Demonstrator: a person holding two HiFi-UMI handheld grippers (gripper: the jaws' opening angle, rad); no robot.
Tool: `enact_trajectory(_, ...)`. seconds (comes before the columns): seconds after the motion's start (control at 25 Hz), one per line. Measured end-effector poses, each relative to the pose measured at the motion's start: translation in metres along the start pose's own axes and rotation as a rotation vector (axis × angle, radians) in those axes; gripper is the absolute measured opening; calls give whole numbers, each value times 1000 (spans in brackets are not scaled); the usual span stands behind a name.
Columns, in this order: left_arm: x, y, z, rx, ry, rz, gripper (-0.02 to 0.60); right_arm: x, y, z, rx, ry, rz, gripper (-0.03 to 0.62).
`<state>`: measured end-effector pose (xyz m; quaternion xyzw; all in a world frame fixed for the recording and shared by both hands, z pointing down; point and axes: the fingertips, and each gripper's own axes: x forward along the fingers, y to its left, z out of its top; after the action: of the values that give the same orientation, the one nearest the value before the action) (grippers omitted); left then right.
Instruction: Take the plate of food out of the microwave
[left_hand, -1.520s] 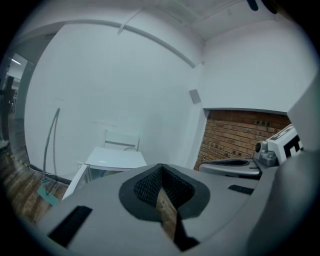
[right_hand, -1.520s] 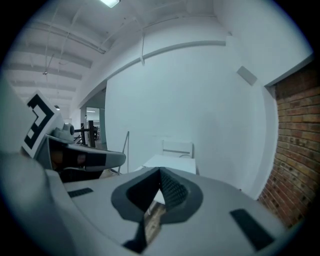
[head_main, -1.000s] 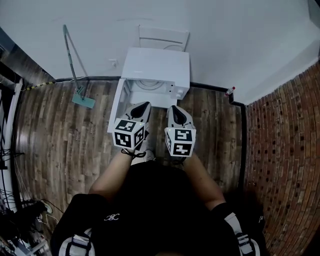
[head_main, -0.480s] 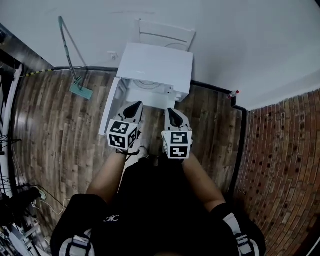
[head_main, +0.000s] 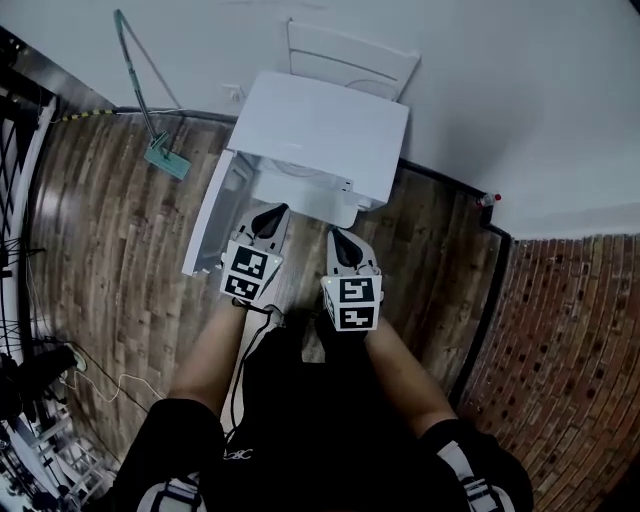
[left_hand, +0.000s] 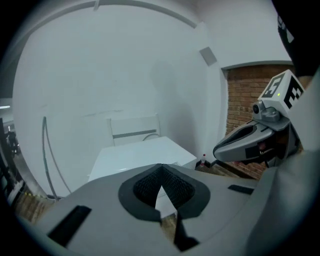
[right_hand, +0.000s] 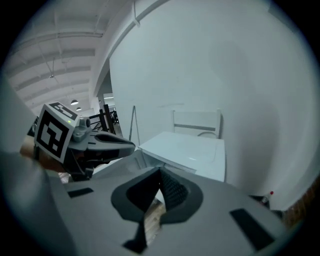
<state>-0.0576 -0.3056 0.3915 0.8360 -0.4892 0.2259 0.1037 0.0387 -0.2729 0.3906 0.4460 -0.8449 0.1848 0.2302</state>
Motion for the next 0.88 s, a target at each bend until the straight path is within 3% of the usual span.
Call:
enact_trajectory(0.2, 49, -2, -47, 185, 4, -60, -5, 52, -9, -49, 47, -21, -16, 12)
enact_trajectory(0.28, 69, -3, -70, 258, -3, -89, 154, 78, -12, -68, 65, -57, -26, 12)
enact_trajectory(0.4, 94, -7, -111, 374, 4, -134, 167, 114, -12, -99, 75, -116, -26, 12)
enact_trajectory(0.6, 146, -1, -176, 573, 34, -176, 273, 164, -19, -148, 98, -213, -16, 12)
enact_trajectory(0.88, 211, 19, -210, 766, 71, -147, 345, 194, -41, -168, 96, -352, -62, 12)
